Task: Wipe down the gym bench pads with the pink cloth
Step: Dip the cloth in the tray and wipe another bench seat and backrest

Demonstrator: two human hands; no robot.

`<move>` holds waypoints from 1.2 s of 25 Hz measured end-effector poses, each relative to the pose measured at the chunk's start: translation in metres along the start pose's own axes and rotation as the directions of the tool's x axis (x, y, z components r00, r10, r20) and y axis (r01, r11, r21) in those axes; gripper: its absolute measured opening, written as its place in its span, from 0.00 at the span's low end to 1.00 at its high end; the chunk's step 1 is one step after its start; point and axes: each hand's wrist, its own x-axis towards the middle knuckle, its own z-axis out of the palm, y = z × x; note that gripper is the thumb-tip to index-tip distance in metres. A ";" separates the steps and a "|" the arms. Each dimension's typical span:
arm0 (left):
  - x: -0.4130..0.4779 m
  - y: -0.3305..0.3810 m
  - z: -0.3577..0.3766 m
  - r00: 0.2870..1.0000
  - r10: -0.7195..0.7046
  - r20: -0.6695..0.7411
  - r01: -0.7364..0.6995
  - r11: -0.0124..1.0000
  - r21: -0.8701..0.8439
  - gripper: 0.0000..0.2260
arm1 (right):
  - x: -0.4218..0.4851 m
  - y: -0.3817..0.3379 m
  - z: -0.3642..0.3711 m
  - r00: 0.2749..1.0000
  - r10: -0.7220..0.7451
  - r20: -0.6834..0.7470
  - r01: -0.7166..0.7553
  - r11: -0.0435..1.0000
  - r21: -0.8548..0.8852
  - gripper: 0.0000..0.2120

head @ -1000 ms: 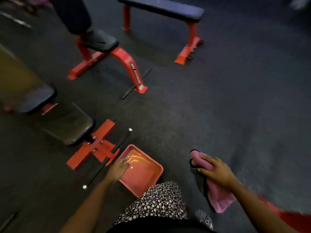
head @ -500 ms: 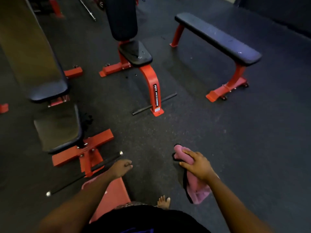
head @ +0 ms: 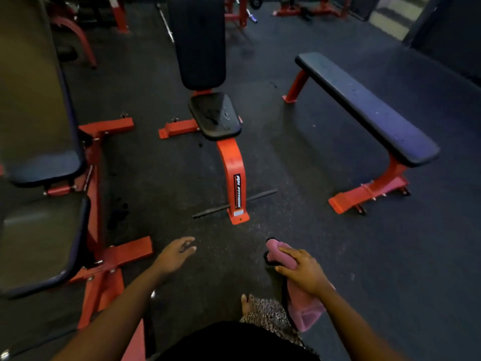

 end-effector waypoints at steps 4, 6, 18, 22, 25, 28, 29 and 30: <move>0.055 0.010 -0.050 0.969 -0.150 -0.197 0.118 0.979 -0.164 0.15 | 0.130 -0.062 -0.047 0.971 -0.215 0.102 0.224 0.971 -0.086 0.29; 0.077 0.005 -0.075 0.931 -0.226 -0.288 0.159 0.958 -0.237 0.15 | 0.193 -0.108 -0.056 0.924 -0.347 0.164 0.367 0.923 -0.115 0.31; 0.308 0.031 -0.297 0.919 -0.310 -0.243 0.214 0.911 -0.353 0.15 | 0.473 -0.322 -0.066 0.921 -0.375 0.108 0.380 0.925 -0.025 0.38; 0.416 0.093 -0.324 0.954 -0.249 -0.165 0.174 0.912 -0.371 0.20 | 0.546 -0.339 -0.095 0.967 -0.251 -0.030 0.251 0.968 -0.003 0.34; 0.490 0.125 -0.330 0.964 -0.237 -0.120 0.148 0.855 -0.497 0.22 | 0.595 -0.346 -0.115 0.982 -0.148 -0.118 0.149 0.989 -0.001 0.33; 0.556 0.137 -0.337 0.957 -0.249 -0.150 0.114 0.796 -0.595 0.23 | 0.650 -0.351 -0.131 0.984 -0.099 -0.145 0.097 0.995 -0.022 0.29; 0.577 0.137 -0.338 0.951 -0.268 -0.154 0.117 0.773 -0.623 0.24 | 0.669 -0.354 -0.136 0.984 -0.089 -0.154 0.084 0.996 -0.040 0.29; 0.604 0.137 -0.338 0.946 -0.292 -0.141 0.136 0.752 -0.645 0.24 | 0.694 -0.356 -0.139 0.985 -0.066 -0.160 0.058 0.997 -0.057 0.29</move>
